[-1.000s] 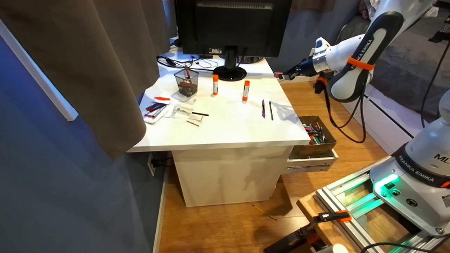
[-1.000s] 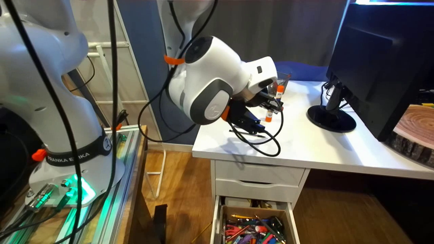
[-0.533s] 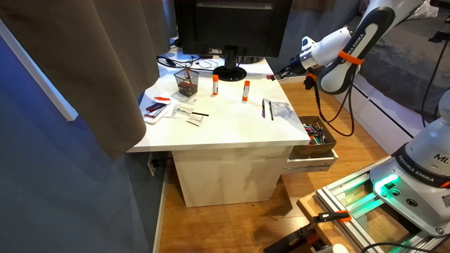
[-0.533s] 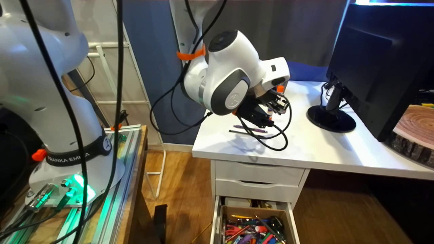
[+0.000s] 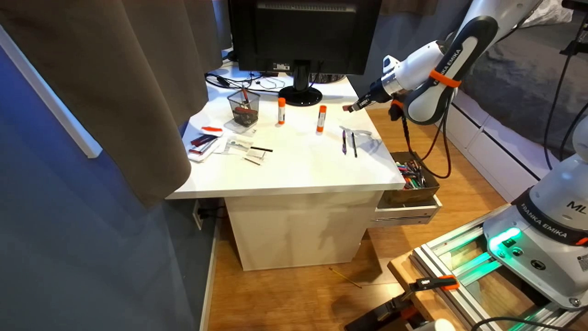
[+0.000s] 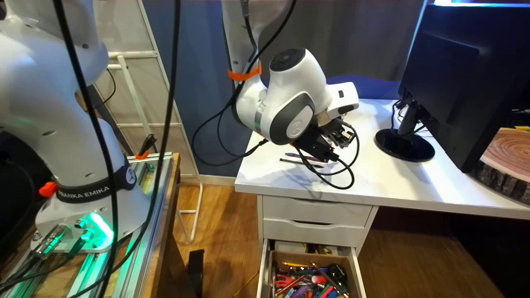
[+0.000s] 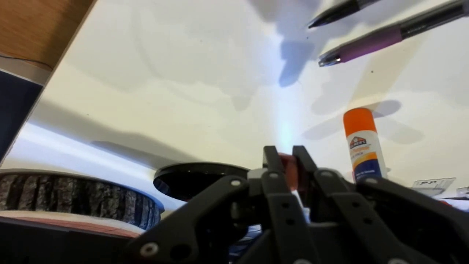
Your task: Remove the pen from the box
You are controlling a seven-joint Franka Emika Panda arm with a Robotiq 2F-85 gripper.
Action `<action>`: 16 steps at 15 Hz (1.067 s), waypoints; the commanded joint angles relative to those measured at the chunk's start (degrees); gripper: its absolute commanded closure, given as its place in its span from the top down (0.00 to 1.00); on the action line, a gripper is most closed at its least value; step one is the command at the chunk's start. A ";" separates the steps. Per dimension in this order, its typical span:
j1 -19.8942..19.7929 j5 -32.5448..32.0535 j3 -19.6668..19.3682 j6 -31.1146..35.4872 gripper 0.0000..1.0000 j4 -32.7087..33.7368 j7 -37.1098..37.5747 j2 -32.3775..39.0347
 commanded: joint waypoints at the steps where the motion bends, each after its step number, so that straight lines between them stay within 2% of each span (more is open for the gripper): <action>1: -0.30 1.39 0.63 0.22 0.03 2.85 -1.78 3.18; 4: -0.87 0.46 1.35 -0.29 0.03 3.67 -1.65 4.35; 5: -1.35 -0.29 1.92 -0.69 0.24 3.70 -1.30 4.48; 6: -1.78 -1.20 2.46 -1.29 0.37 3.59 -1.16 4.39; 12: -2.93 -3.57 4.06 -7.34 0.79 1.70 -0.36 1.41; 15: -4.87 -5.00 4.97 -10.45 1.00 0.03 0.27 -1.53; 16: -6.10 -5.72 5.77 -11.08 1.00 -0.97 0.74 -3.06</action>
